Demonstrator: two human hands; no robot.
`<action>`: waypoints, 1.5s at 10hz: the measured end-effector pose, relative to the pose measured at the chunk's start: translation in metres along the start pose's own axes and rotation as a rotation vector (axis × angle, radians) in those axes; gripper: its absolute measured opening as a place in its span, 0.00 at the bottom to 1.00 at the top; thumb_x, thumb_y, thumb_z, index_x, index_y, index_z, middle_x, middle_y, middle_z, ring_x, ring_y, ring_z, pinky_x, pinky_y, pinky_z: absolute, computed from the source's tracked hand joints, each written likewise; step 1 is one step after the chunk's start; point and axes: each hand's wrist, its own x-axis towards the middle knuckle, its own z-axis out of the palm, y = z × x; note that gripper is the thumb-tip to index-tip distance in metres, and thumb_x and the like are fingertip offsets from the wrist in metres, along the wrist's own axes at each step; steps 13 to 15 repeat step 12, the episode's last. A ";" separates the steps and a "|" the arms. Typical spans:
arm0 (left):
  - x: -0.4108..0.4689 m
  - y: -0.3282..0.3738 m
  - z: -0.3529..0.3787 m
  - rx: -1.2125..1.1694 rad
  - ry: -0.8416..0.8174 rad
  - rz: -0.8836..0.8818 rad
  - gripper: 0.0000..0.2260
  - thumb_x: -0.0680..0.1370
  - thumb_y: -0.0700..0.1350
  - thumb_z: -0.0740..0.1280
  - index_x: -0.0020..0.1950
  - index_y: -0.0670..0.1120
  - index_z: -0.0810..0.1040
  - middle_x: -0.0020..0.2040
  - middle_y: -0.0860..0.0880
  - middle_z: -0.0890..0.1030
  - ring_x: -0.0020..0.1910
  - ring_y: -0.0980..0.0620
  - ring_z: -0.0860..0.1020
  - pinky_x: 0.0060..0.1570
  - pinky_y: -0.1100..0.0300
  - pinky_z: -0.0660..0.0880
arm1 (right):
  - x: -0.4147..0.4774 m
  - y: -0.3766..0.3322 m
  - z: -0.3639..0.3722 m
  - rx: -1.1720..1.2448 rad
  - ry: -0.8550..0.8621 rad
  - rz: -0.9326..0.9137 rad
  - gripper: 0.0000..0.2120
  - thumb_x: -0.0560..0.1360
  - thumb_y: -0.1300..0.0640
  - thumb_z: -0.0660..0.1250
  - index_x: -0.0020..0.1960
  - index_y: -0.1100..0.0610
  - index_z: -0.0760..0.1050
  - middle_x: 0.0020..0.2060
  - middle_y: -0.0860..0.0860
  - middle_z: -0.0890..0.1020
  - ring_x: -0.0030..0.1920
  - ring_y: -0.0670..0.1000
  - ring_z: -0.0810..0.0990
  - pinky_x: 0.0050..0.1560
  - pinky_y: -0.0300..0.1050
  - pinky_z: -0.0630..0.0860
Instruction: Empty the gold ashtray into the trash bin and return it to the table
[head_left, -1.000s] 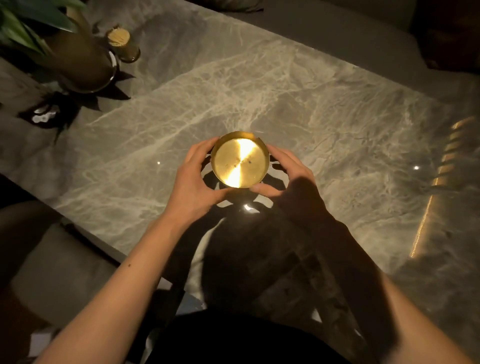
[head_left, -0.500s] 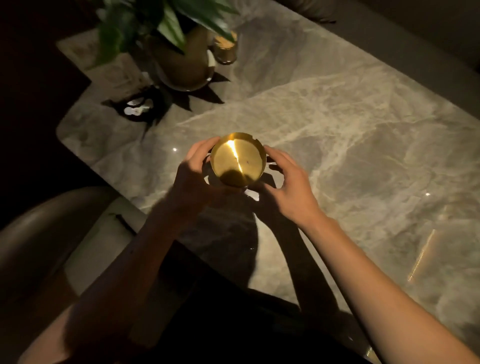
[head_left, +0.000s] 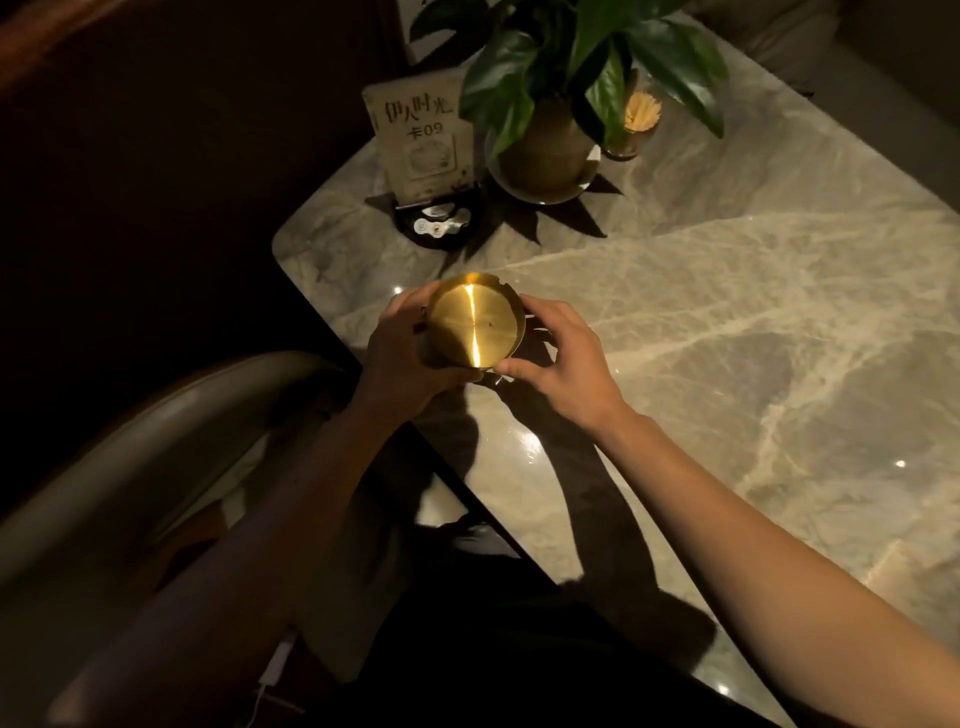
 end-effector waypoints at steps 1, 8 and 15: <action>0.007 -0.011 -0.004 0.004 -0.003 -0.047 0.47 0.57 0.50 0.83 0.72 0.45 0.68 0.70 0.44 0.71 0.65 0.48 0.72 0.60 0.63 0.73 | 0.015 -0.002 0.011 -0.028 -0.021 0.013 0.38 0.65 0.51 0.79 0.71 0.57 0.68 0.62 0.54 0.75 0.61 0.50 0.75 0.66 0.46 0.71; 0.051 -0.067 -0.008 -0.035 0.100 -0.103 0.47 0.57 0.57 0.77 0.72 0.42 0.67 0.66 0.45 0.70 0.65 0.44 0.73 0.64 0.44 0.73 | 0.101 -0.003 0.052 -0.271 -0.152 0.035 0.37 0.69 0.54 0.76 0.73 0.59 0.65 0.65 0.57 0.74 0.66 0.54 0.72 0.63 0.36 0.63; 0.031 -0.043 -0.014 -0.065 0.224 -0.022 0.32 0.70 0.47 0.76 0.70 0.39 0.69 0.67 0.40 0.74 0.64 0.51 0.73 0.62 0.69 0.69 | 0.073 -0.007 0.042 -0.131 -0.100 0.101 0.28 0.76 0.56 0.68 0.74 0.60 0.64 0.69 0.58 0.73 0.69 0.55 0.73 0.71 0.49 0.69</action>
